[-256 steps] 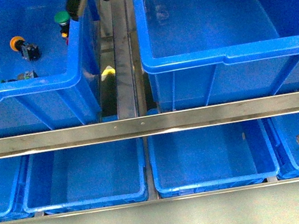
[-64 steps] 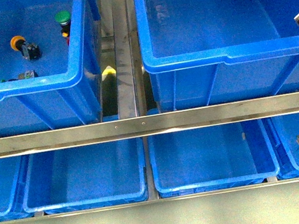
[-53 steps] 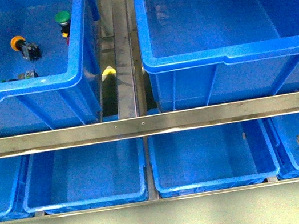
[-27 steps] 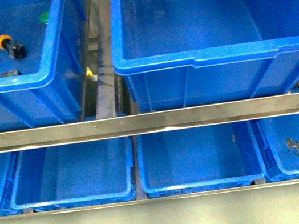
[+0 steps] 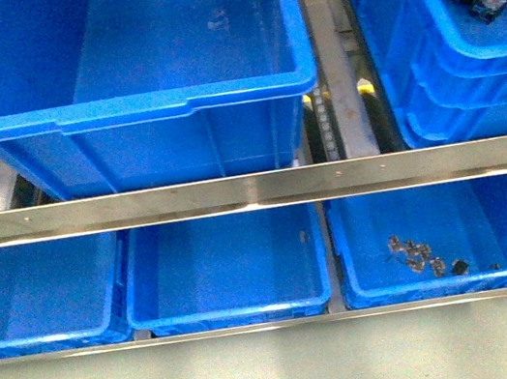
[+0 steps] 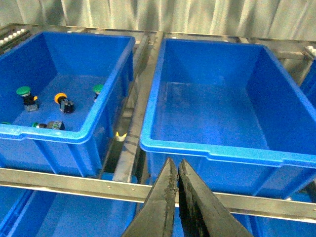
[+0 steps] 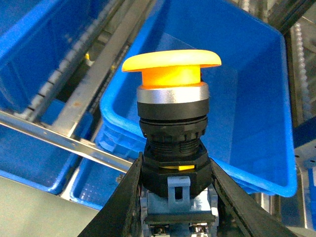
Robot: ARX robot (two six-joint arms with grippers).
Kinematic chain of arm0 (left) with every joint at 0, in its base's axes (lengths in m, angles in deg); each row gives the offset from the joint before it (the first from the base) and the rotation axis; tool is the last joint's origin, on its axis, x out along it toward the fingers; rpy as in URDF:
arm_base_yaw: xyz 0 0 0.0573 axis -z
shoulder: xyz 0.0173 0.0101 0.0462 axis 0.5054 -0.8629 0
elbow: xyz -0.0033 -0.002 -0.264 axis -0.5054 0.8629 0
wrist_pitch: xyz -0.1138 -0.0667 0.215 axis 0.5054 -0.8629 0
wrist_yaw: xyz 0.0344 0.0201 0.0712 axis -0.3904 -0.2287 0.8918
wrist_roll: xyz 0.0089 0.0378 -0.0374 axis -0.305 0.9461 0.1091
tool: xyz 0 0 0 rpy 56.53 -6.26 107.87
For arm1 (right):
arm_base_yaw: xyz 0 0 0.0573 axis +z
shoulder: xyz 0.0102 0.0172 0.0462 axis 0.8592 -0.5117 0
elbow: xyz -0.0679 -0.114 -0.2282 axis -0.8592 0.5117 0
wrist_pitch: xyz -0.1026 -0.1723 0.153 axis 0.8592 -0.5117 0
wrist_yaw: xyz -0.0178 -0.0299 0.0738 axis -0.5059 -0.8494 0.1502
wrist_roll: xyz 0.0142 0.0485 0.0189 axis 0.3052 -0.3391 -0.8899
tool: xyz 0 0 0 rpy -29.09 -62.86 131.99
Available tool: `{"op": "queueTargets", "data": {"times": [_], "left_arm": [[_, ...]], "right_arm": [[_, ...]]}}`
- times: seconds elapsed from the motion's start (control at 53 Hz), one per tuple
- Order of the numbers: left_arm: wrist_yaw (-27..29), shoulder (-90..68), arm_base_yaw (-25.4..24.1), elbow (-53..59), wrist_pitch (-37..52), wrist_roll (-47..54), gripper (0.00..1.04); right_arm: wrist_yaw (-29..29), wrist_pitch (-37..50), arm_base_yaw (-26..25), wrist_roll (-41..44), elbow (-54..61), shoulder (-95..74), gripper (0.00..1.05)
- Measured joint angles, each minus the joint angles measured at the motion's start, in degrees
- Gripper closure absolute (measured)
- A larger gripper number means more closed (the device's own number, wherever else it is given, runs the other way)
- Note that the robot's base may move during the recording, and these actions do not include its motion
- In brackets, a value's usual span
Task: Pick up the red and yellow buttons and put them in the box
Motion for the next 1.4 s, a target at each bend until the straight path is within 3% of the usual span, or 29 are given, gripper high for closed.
{"op": "queueTargets", "data": {"times": [0.415,0.943,1.056,1.245,1.395], "left_arm": [[-0.2,13.0,0.1,0.0,-12.6,0.0,1.02],[0.0,22.0,0.1,0.0,-21.4,0.0,1.02],[0.0,29.7,0.1,0.0,-30.8,0.1,1.02],[0.0,30.9,0.1,0.0,-31.3,0.1,1.02],[0.0,31.0,0.1,0.0,-31.3,0.1,0.8]], "right_arm": [[-0.5,1.9,2.0,-1.5,0.0,-0.7,0.77],[-0.7,2.1,3.4,-1.9,0.0,-2.8,0.78],[-1.2,3.0,4.2,-2.6,-0.3,-4.5,0.78],[-2.3,4.0,5.9,-3.0,-1.6,-6.8,0.78],[-3.5,4.7,6.9,-3.3,-2.6,-9.1,0.78]]}}
